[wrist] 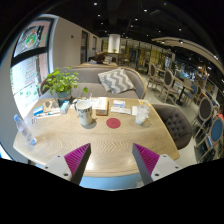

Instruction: Pour water

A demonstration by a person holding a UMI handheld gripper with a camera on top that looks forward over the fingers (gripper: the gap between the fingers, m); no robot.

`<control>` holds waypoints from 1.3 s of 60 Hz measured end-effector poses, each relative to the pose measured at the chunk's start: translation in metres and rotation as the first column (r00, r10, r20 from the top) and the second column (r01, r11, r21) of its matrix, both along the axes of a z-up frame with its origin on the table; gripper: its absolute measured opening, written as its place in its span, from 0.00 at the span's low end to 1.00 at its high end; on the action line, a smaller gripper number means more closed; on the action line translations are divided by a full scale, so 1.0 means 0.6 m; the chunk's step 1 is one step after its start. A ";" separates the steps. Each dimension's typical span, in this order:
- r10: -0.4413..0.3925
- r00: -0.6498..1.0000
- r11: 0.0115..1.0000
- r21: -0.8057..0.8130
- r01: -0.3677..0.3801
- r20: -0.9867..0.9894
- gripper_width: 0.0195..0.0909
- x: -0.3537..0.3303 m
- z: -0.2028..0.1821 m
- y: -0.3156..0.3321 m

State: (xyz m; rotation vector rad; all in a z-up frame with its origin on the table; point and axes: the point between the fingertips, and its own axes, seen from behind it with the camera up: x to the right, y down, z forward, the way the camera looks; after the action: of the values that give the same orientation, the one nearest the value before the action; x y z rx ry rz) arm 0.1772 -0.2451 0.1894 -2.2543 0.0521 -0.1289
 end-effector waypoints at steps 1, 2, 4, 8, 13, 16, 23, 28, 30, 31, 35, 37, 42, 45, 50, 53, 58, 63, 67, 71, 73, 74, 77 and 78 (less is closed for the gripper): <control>0.001 1.000 1.000 -0.003 -0.001 -0.002 0.92 -0.002 0.003 -0.001; 0.003 1.000 1.000 -0.003 -0.003 -0.005 0.92 -0.003 -0.002 -0.002; 0.004 1.000 1.000 -0.007 -0.004 -0.006 0.92 -0.006 -0.006 -0.006; 0.007 1.000 1.000 -0.019 -0.007 -0.001 0.92 -0.015 -0.010 -0.017; 0.012 1.000 0.999 -0.032 -0.012 -0.005 0.92 -0.035 -0.022 -0.034; 0.019 1.000 0.999 -0.039 -0.019 -0.009 0.92 -0.052 -0.030 -0.043; 0.035 0.999 0.998 -0.050 -0.035 -0.007 0.92 -0.100 -0.045 -0.065; 0.040 0.999 0.998 -0.057 -0.041 -0.012 0.92 -0.145 -0.056 -0.082; 0.042 0.999 0.997 -0.058 -0.043 -0.018 0.92 -0.166 -0.061 -0.088; 0.044 0.999 0.997 -0.060 -0.045 -0.021 0.92 -0.177 -0.064 -0.092; 0.052 0.998 0.996 -0.068 -0.053 -0.028 0.92 -0.222 -0.073 -0.108; 0.058 0.998 0.996 -0.067 -0.060 -0.032 0.92 -0.247 -0.075 -0.116; 0.078 0.996 0.994 -0.071 -0.081 -0.044 0.92 -0.316 -0.083 -0.135; 0.092 0.994 0.993 -0.064 -0.096 -0.058 0.92 -0.363 -0.086 -0.144; 0.129 0.987 0.989 -0.055 -0.134 -0.092 0.92 -0.452 -0.095 -0.156; 0.159 0.981 0.986 -0.039 -0.164 -0.108 0.92 -0.505 -0.097 -0.157; 0.201 0.972 0.979 -0.003 -0.203 -0.121 0.92 -0.586 -0.098 -0.147; 0.232 0.961 0.973 0.045 -0.228 -0.151 0.93 -0.660 -0.096 -0.113; 0.246 0.955 0.969 0.082 -0.235 -0.168 0.92 -0.709 -0.093 -0.078; 0.249 0.952 0.965 0.123 -0.230 -0.178 0.93 -0.745 -0.093 -0.038; 0.252 0.950 0.964 0.135 -0.230 -0.184 0.93 -0.762 -0.096 -0.017; 0.256 0.949 0.962 0.144 -0.231 -0.186 0.93 -0.763 -0.102 0.002; 0.251 0.951 0.961 0.162 -0.223 -0.182 0.93 -0.783 -0.101 0.030; 0.249 0.952 0.961 0.168 -0.220 -0.179 0.92 -0.787 -0.103 0.042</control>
State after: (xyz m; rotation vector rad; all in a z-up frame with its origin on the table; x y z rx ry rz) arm -0.2948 -0.2201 0.1277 -2.1008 -0.0980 0.2215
